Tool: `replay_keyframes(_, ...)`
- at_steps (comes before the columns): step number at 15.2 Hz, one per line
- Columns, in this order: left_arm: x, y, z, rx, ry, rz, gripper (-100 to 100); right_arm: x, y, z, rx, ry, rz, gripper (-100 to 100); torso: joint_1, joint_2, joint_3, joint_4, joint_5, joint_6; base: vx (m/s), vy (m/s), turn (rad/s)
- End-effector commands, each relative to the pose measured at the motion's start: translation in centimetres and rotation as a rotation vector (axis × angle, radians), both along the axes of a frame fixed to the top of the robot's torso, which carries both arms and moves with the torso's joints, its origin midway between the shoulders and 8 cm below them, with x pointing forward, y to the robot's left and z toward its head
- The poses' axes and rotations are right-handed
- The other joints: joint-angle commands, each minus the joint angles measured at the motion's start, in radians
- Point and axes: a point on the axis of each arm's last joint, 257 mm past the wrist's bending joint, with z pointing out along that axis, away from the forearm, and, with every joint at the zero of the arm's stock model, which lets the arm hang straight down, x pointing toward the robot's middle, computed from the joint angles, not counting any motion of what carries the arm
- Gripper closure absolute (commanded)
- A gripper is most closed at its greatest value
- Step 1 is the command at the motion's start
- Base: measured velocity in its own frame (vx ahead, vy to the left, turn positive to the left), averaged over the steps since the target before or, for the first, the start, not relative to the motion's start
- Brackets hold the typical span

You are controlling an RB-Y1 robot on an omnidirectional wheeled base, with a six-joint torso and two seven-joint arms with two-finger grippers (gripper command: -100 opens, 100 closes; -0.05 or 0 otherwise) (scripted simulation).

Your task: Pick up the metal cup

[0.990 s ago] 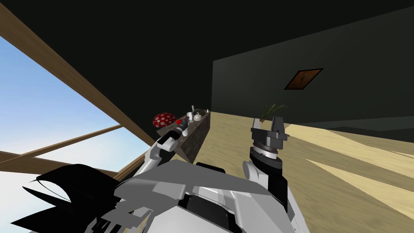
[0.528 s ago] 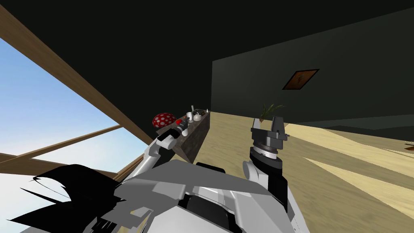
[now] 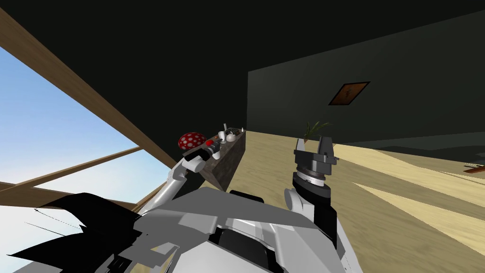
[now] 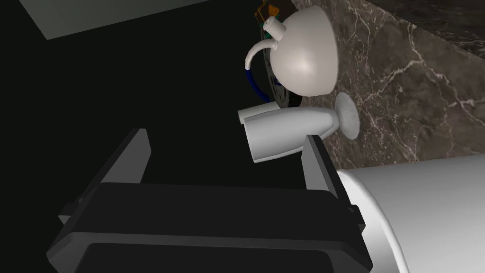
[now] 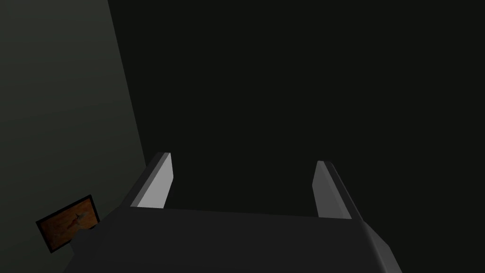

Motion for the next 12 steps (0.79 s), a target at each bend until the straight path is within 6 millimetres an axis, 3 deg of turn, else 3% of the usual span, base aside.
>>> replay_keyframes(1, -0.1, 0.2, -1.0, 0.001, 0.047, 0.001, -100, 0.0, 0.0, 0.0, 0.0, 0.0, 0.0, 0, 0.0, 0.0, 0.0, 0.0, 0.0, 0.0, -0.012, 0.009, -0.016)
replay_keyframes(12, -0.7, 1.0, -3.4, -0.003, 0.235, -0.018, -100, 0.0, 0.0, 0.0, 0.0, 0.0, 0.0, 0, 0.0, 0.0, 0.0, 0.0, 0.0, 0.0, -0.01, 0.01, -0.019)
